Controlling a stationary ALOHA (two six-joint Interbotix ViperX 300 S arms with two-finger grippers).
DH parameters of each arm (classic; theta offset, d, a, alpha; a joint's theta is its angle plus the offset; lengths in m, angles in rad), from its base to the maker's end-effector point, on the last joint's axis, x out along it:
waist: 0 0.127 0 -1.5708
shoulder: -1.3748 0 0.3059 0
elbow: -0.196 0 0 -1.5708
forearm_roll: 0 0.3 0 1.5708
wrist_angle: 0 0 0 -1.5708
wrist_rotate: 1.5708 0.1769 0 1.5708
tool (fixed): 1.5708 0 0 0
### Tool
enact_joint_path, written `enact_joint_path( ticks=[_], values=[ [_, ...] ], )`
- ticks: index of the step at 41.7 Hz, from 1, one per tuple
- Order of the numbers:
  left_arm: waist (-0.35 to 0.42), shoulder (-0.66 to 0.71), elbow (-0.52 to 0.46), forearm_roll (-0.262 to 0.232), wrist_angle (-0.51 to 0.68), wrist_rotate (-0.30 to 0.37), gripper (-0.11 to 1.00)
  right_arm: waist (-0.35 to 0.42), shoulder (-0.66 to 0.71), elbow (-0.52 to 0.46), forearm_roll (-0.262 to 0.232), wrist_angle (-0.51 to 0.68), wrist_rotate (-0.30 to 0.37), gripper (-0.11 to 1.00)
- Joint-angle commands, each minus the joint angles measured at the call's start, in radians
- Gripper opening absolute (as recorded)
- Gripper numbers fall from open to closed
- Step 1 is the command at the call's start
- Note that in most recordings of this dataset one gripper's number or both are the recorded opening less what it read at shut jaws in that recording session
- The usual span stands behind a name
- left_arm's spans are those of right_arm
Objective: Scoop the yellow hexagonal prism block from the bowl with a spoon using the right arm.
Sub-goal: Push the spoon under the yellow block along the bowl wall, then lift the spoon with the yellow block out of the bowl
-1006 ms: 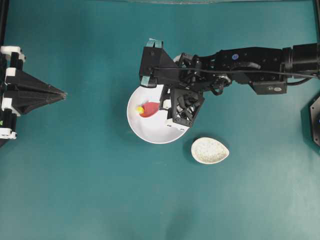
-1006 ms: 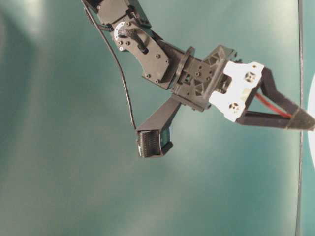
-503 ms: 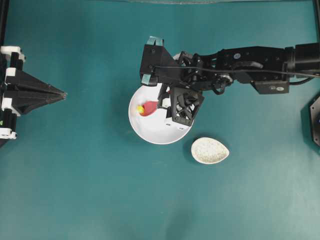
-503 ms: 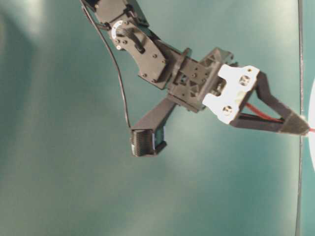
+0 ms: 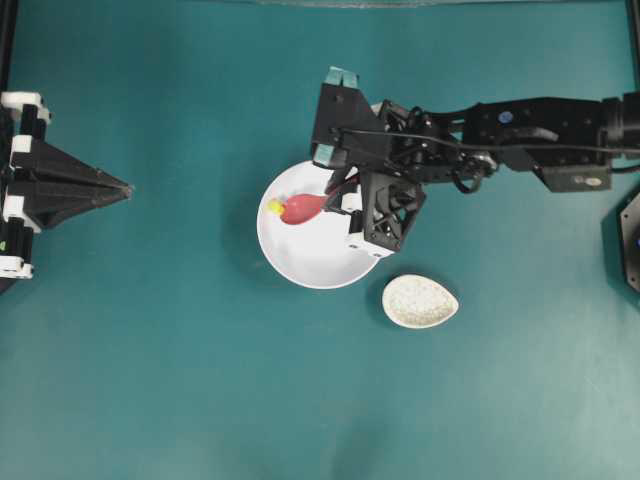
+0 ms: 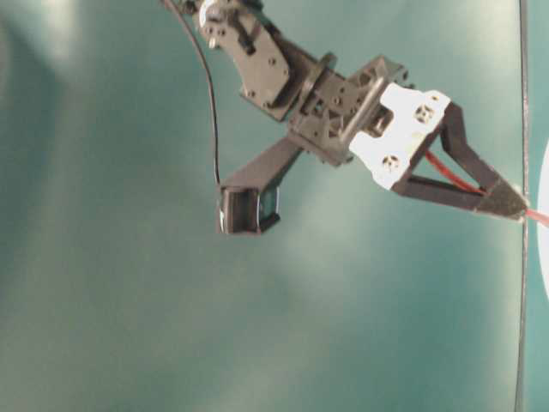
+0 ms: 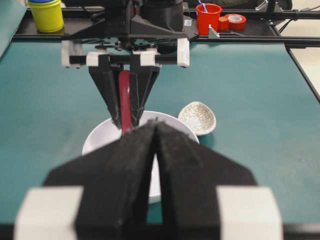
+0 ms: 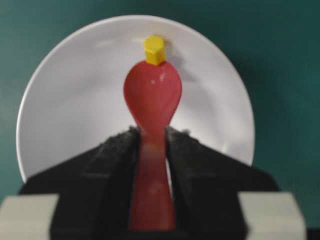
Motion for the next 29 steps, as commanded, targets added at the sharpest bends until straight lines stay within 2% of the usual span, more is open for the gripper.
enact_joint_path(
  ticks=[1, 9, 29],
  values=[
    [-0.002, 0.009, -0.023, 0.002, -0.006, -0.002, 0.0, 0.002, -0.052, 0.017, 0.0, -0.055, -0.002, 0.26],
    [0.0, 0.009, -0.025, 0.002, -0.005, 0.0, 0.0, 0.002, -0.077, 0.06, -0.002, -0.104, -0.002, 0.26],
    [0.0, 0.009, -0.023, 0.002, -0.003, 0.0, 0.0, 0.017, -0.049, 0.054, 0.0, -0.11, -0.002, 0.26]
  ],
)
